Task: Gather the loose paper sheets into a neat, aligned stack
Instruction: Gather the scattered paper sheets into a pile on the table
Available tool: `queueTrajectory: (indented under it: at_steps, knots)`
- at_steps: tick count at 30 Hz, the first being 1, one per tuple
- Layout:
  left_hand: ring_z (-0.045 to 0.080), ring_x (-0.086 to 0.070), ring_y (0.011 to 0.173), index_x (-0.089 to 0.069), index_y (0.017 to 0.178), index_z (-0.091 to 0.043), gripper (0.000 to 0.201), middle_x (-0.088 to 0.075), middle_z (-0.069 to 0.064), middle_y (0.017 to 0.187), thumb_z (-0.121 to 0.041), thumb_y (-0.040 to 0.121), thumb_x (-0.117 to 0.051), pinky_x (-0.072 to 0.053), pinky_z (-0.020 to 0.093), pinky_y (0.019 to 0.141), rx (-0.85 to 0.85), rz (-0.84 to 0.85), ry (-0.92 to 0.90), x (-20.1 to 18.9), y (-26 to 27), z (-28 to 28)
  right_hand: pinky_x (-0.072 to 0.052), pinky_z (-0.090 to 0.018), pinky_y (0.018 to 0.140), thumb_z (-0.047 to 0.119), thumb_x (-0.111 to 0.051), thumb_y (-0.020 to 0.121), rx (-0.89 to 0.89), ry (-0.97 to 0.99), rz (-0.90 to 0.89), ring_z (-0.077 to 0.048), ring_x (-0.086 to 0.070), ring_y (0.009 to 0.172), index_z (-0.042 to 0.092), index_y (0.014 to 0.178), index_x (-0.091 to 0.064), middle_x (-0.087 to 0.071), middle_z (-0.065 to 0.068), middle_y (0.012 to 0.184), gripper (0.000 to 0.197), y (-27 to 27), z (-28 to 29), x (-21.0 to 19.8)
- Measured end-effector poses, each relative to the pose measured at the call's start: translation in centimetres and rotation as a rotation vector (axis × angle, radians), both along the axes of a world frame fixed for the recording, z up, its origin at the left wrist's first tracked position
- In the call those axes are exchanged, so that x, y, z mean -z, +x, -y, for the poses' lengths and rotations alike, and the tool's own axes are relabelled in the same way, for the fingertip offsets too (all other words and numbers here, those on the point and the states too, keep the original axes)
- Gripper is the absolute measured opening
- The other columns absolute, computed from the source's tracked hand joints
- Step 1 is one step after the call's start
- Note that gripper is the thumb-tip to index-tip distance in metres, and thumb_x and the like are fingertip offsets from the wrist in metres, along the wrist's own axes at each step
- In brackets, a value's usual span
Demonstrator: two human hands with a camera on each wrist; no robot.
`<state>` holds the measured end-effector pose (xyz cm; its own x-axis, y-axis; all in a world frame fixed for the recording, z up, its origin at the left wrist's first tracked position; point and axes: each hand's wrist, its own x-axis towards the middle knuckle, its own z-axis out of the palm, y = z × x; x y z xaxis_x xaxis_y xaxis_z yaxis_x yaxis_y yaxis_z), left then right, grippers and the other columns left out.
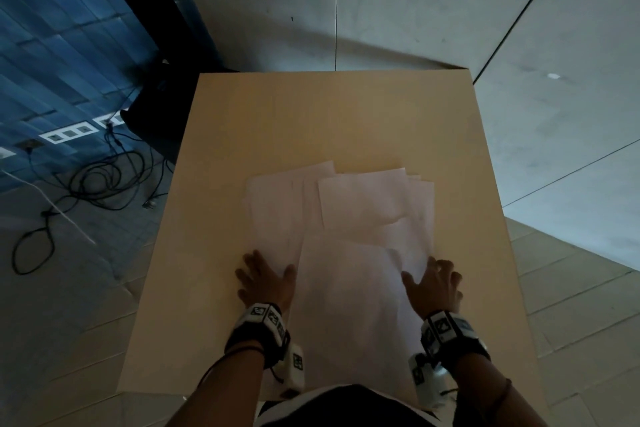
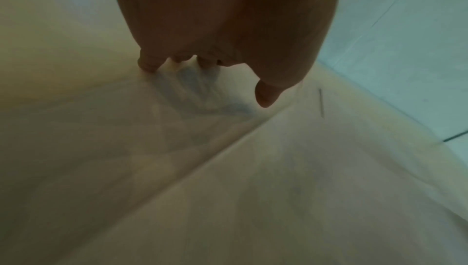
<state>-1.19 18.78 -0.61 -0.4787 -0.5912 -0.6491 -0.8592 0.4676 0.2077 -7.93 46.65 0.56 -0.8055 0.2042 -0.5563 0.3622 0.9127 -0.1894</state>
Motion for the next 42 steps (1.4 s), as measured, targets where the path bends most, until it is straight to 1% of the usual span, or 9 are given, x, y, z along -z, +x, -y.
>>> queueTrajectory:
  at_steps: [4,7,10,19,26,32,34,37,42]
  knots:
    - [0.035,0.008,0.149,0.009,0.153,-0.017,0.086,0.013,0.002,0.163,-0.052,0.092,-0.04,-0.01,0.051,0.12,0.048,0.002,0.028,-0.2,0.4,-1.8,-0.039,-0.049,0.1,0.053,-0.049,0.088,-0.063,-0.026,0.005,-0.034,-0.03,0.132,0.015,0.141,-0.038,-0.032,-0.01,0.144,0.066,1.5,2.1,0.5]
    - [0.036,0.004,0.149,0.006,0.153,-0.016,0.085,0.007,0.004,0.164,-0.049,0.093,-0.044,-0.011,0.047,0.12,0.032,-0.067,0.052,-0.5,0.4,-1.0,-0.037,-0.05,0.104,0.052,-0.049,0.089,0.051,-0.116,-0.033,-0.035,-0.031,0.133,0.015,0.14,-0.041,-0.033,-0.009,0.146,0.064,1.3,2.1,0.3]
    - [0.036,0.002,0.149,0.006,0.154,-0.016,0.086,0.006,0.005,0.164,-0.05,0.092,-0.044,-0.011,0.046,0.12,0.07,-0.112,-0.032,-0.6,0.2,0.8,-0.036,-0.051,0.104,0.051,-0.048,0.09,0.095,-0.108,-0.043,-0.036,-0.03,0.134,0.012,0.143,-0.035,-0.029,-0.012,0.148,0.067,0.9,1.7,0.4]
    - [0.034,0.008,0.15,0.002,0.154,-0.018,0.076,0.012,0.002,0.164,-0.049,0.096,-0.035,-0.008,0.049,0.121,0.333,-0.073,0.038,0.5,0.2,-1.7,-0.036,-0.051,0.104,0.053,-0.041,0.092,-0.118,-0.048,0.002,-0.035,-0.027,0.135,0.017,0.145,-0.031,-0.028,-0.005,0.149,0.065,2.6,4.2,0.8]
    - [0.031,0.003,0.151,0.004,0.154,-0.015,0.083,0.007,0.007,0.164,-0.049,0.094,-0.042,-0.01,0.044,0.122,0.154,-0.132,0.041,-0.3,-0.4,0.0,-0.036,-0.053,0.104,0.046,-0.049,0.09,0.113,-0.151,-0.007,-0.037,-0.029,0.133,0.013,0.143,-0.035,-0.031,-0.011,0.144,0.063,1.2,2.9,0.0]
    - [0.031,0.01,0.15,0.01,0.152,-0.007,0.088,0.012,0.011,0.163,-0.044,0.094,-0.045,-0.005,0.042,0.123,0.199,-0.11,0.119,-0.7,-0.2,-3.9,-0.039,-0.051,0.101,0.043,-0.053,0.088,0.045,-0.194,0.044,-0.037,-0.033,0.128,0.013,0.139,-0.039,-0.036,-0.014,0.136,0.061,2.7,5.5,-0.1]
    - [0.031,0.005,0.15,0.009,0.152,-0.009,0.088,0.007,0.01,0.163,-0.042,0.093,-0.048,-0.009,0.043,0.122,0.176,-0.145,0.14,-0.9,-0.3,-4.3,-0.039,-0.051,0.102,0.042,-0.054,0.086,0.06,-0.223,0.064,-0.038,-0.034,0.128,0.013,0.136,-0.042,-0.038,-0.014,0.134,0.059,2.6,6.0,-0.1]
    - [0.036,-0.015,0.146,-0.002,0.153,-0.012,0.089,-0.014,0.013,0.161,-0.042,0.089,-0.056,-0.023,0.046,0.116,0.054,-0.192,0.08,-1.5,-0.7,-2.3,-0.036,-0.049,0.105,0.041,-0.056,0.085,0.15,-0.23,0.053,-0.037,-0.032,0.13,0.012,0.136,-0.044,-0.037,-0.014,0.136,0.06,1.8,5.2,-0.4]
    - [0.043,-0.035,0.13,-0.031,0.143,-0.007,0.086,-0.034,0.022,0.143,-0.049,0.078,-0.068,-0.034,0.047,0.105,-0.063,-0.075,0.003,-1.7,0.1,0.8,-0.038,-0.05,0.102,0.046,-0.057,0.085,0.102,-0.148,0.055,-0.035,-0.031,0.131,0.013,0.142,-0.036,-0.034,-0.011,0.14,0.069,2.5,3.3,-0.9]
